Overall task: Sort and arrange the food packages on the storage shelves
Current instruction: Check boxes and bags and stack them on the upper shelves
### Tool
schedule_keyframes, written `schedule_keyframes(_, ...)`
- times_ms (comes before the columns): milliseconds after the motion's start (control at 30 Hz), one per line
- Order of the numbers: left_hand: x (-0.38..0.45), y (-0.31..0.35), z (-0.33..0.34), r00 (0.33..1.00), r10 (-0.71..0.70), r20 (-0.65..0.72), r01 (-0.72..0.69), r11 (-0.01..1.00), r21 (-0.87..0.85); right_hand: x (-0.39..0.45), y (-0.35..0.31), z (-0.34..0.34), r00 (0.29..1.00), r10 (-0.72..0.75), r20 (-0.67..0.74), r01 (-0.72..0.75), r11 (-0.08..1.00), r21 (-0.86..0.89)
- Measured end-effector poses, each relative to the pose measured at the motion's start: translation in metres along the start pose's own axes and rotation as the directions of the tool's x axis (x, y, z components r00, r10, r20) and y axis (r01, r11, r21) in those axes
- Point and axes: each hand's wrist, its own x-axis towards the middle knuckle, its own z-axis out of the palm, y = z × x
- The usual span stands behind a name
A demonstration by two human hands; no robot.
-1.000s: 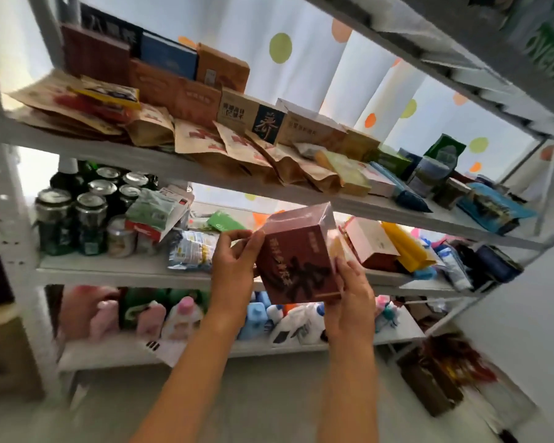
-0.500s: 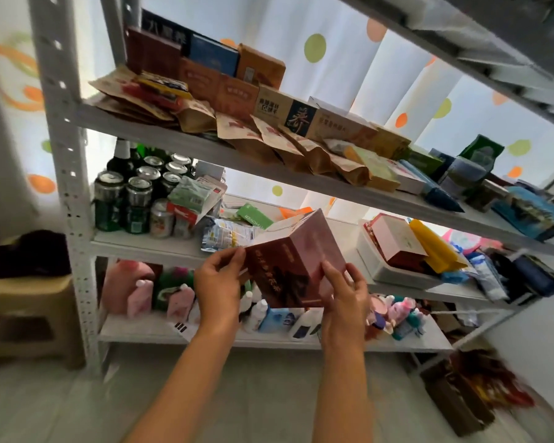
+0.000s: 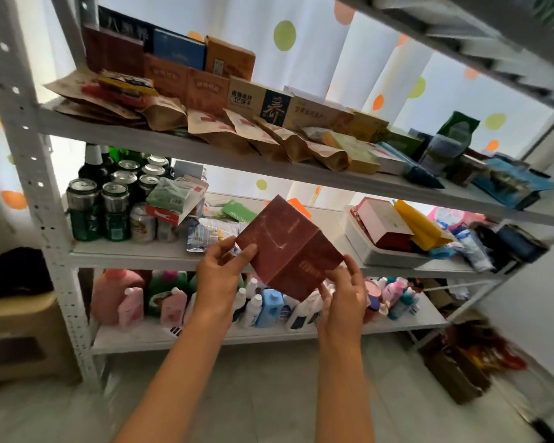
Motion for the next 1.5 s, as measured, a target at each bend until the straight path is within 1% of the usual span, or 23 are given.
schedule_keyframes(100,0.002,-0.003,0.005,0.999,-0.011,0.039,0.010,1.000,0.012,0.004,-0.006,-0.006,0.999,0.010,-0.051,-0.008,0.999,0.046)
schedule_keyframes(200,0.004,-0.009,0.010,0.998,-0.008,0.057,0.006,1.000,0.022,0.003,-0.008,-0.007,0.999,0.004,-0.043,0.000,0.997,0.075)
schedule_keyframes(333,0.008,-0.017,0.013,0.999,-0.019,0.042,0.017,0.999,0.028,0.005,-0.005,-0.011,1.000,0.005,-0.028,-0.002,0.995,0.099)
schedule_keyframes(433,0.006,-0.016,0.014,0.999,-0.032,0.012,0.032,0.999,0.025,0.009,-0.003,-0.014,0.999,0.036,-0.003,-0.035,0.991,0.129)
schedule_keyframes(533,0.008,-0.015,0.013,0.997,-0.071,-0.023,0.070,0.997,-0.021,0.013,0.001,-0.013,0.999,0.049,-0.002,-0.048,0.986,0.160)
schedule_keyframes(633,0.010,-0.015,0.011,0.997,-0.078,-0.023,0.077,0.996,-0.049,0.016,0.006,-0.010,0.998,0.014,-0.062,-0.006,0.993,0.115)
schedule_keyframes(767,0.014,-0.017,0.006,0.997,-0.072,0.038,0.073,0.997,-0.040,0.013,0.003,-0.005,0.995,0.009,-0.102,-0.003,0.998,0.062)
schedule_keyframes(900,0.020,-0.023,0.000,0.997,-0.053,0.053,0.049,0.996,0.076,0.016,0.003,-0.002,0.993,0.007,-0.122,0.001,0.998,0.066)
schedule_keyframes(1000,0.021,-0.024,-0.004,0.999,-0.018,0.034,0.012,0.988,0.152,0.016,0.004,0.005,0.994,0.007,-0.109,-0.001,0.999,0.051)
schedule_keyframes(1100,0.025,-0.021,-0.010,1.000,-0.024,0.009,0.022,0.986,0.163,0.012,0.006,0.013,0.995,0.002,-0.095,0.004,0.997,0.071)
schedule_keyframes(1267,0.029,-0.013,-0.018,0.999,-0.049,-0.020,0.051,0.992,0.113,0.006,0.005,0.020,0.999,0.008,-0.045,-0.002,0.991,0.137)
schedule_keyframes(1500,0.028,-0.007,-0.018,0.997,-0.068,-0.027,0.070,0.992,0.108,0.006,0.009,0.022,1.000,-0.005,-0.013,0.006,0.995,0.102)
